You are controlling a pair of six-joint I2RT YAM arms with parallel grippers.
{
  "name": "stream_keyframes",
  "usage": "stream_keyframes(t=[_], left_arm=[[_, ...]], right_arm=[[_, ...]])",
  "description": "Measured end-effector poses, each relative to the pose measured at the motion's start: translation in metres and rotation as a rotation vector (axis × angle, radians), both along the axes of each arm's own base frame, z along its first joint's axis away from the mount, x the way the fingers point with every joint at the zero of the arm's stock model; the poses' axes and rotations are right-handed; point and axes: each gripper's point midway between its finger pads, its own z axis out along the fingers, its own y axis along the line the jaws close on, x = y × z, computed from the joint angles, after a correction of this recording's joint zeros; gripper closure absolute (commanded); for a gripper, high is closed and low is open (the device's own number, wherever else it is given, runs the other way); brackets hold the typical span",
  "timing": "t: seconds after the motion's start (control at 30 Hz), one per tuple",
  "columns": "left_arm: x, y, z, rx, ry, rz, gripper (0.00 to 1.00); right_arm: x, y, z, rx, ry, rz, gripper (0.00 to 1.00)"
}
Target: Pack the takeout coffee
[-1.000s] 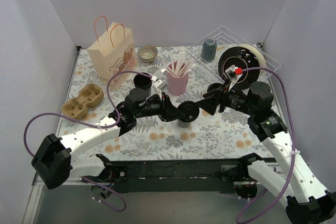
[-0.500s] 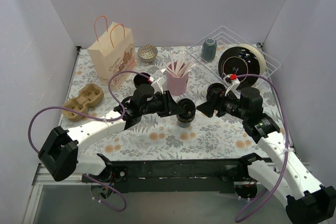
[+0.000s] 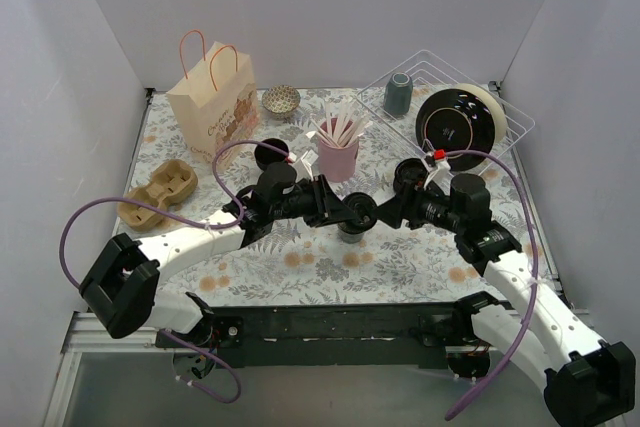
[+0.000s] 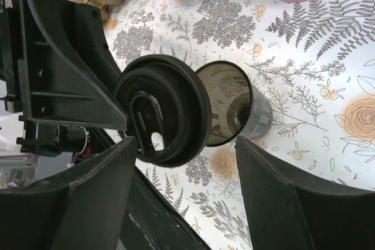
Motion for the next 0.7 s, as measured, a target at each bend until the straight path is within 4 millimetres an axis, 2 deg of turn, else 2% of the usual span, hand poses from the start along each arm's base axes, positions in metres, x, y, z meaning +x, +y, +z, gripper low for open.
stream_keyframes(t=[0.33,0.57,0.7], left_arm=[[-0.008,-0.003,0.003,-0.071,-0.006,-0.033,0.84],[-0.008,-0.005,0.008,-0.102,-0.02,-0.042,0.84],[-0.011,-0.004,0.006,-0.109,-0.015,-0.046,0.85]], right_arm=[[0.006,0.009,-0.001,0.067,0.055,-0.006,0.28],[0.005,0.011,-0.001,0.088,0.073,-0.003,0.38],[0.002,0.013,-0.006,0.1,0.083,0.007,0.52]])
